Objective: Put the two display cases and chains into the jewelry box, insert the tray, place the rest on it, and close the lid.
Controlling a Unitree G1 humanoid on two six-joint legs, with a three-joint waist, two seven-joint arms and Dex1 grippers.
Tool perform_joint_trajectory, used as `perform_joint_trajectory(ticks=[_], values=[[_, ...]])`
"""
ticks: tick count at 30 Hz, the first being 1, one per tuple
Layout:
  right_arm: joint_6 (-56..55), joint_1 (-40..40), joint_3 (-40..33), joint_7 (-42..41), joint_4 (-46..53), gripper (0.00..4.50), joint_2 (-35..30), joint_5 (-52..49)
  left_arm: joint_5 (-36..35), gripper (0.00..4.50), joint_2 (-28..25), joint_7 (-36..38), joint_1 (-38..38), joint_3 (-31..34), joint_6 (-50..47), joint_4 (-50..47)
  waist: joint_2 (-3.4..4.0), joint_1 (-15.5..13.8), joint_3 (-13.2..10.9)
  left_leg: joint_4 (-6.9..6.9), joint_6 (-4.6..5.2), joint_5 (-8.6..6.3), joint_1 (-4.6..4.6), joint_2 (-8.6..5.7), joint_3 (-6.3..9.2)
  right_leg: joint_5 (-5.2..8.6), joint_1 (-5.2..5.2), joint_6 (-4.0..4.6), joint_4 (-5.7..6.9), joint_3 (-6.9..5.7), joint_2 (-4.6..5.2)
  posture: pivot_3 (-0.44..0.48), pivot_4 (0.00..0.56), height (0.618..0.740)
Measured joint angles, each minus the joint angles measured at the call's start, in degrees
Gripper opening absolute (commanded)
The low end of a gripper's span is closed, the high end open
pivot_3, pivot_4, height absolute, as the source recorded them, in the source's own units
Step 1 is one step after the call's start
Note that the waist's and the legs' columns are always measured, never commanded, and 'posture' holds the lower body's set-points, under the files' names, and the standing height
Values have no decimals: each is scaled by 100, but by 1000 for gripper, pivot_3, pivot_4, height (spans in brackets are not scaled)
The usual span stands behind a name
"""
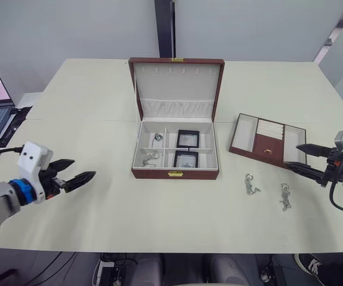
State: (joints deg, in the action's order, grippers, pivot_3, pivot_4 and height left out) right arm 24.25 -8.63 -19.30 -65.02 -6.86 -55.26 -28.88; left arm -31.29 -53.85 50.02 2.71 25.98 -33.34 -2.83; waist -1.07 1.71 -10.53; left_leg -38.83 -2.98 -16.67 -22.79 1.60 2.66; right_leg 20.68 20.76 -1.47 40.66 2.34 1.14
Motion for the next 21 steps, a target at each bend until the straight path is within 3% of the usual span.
perform_joint_trajectory(ticks=[7,21], values=[[-315,351,-323,16,-661,4500,-2,144,298,4479,-221,194,188,491,318,614,2,11,-1,1,0,0,1,0,-4,0,0,0,0,2,1,0,150,740],[-966,520,-367,92,-1565,4500,140,513,485,4479,14,-32,179,528,510,870,3,15,-1,1,0,0,5,1,-11,0,0,0,6,7,1,0,150,740]])
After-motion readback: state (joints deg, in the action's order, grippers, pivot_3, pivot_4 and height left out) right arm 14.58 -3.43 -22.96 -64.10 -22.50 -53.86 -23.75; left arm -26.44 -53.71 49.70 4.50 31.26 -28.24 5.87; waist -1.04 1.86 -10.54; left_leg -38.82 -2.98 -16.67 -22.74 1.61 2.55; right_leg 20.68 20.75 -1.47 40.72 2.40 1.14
